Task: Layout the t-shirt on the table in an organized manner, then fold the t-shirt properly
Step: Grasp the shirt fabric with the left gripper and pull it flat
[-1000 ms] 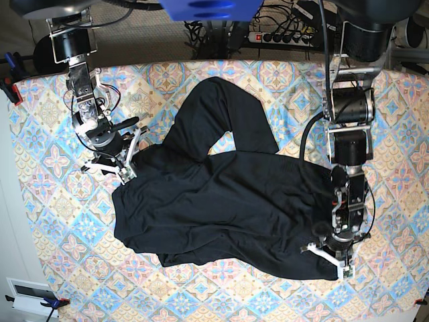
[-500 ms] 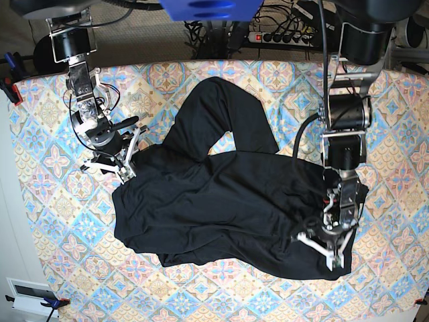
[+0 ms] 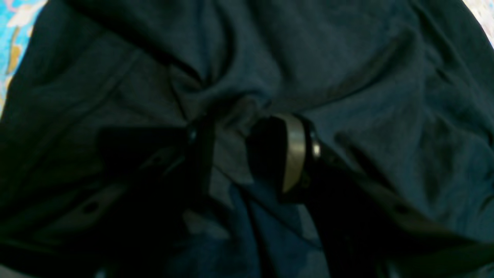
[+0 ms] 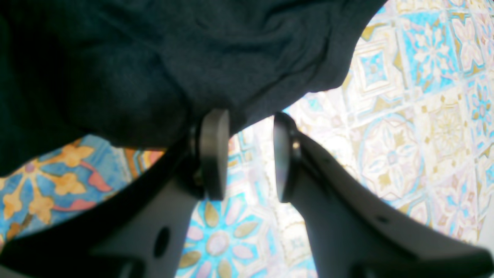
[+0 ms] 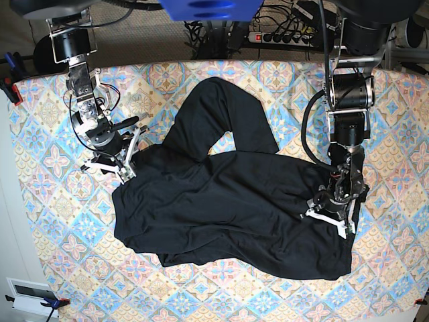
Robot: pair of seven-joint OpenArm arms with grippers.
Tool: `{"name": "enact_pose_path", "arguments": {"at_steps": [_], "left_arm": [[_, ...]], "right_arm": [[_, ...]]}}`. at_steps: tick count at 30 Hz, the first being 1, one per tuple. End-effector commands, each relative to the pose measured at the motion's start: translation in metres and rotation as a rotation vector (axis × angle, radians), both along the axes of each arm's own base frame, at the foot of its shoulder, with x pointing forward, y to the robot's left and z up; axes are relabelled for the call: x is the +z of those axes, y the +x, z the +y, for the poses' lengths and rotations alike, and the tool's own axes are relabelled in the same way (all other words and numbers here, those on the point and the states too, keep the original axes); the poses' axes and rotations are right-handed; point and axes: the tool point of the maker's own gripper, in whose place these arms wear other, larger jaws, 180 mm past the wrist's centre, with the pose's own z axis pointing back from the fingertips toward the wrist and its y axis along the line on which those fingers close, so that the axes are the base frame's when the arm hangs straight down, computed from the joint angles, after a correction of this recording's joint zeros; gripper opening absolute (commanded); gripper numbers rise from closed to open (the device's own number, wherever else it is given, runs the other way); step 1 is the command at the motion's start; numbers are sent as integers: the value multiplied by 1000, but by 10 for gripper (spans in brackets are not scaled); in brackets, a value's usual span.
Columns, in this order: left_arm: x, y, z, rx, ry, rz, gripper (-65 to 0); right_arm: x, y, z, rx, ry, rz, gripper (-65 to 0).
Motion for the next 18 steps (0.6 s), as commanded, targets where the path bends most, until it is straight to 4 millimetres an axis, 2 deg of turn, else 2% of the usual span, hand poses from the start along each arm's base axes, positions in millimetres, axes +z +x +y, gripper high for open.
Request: {"name": "enact_pose_path", "arguments": {"at_steps": [1, 10, 12, 15, 18], "left_arm": [[17, 13, 0, -1, -1, -46, -400], [13, 11, -5, -10, -1, -39, -406], [13, 11, -6, -11, -3, -39, -448], [12, 12, -14, -20, -14, -40, -556], [14, 14, -18, -26, -18, -48, -600]], "right_arm": [[14, 11, -3, 0, -1, -49, -460], [15, 11, -2, 2, -1, -50, -460], [15, 11, -2, 2, -1, -50, -460], [15, 11, -2, 2, -1, -50, -460], [16, 11, -2, 4, 0, -54, -461]]}}
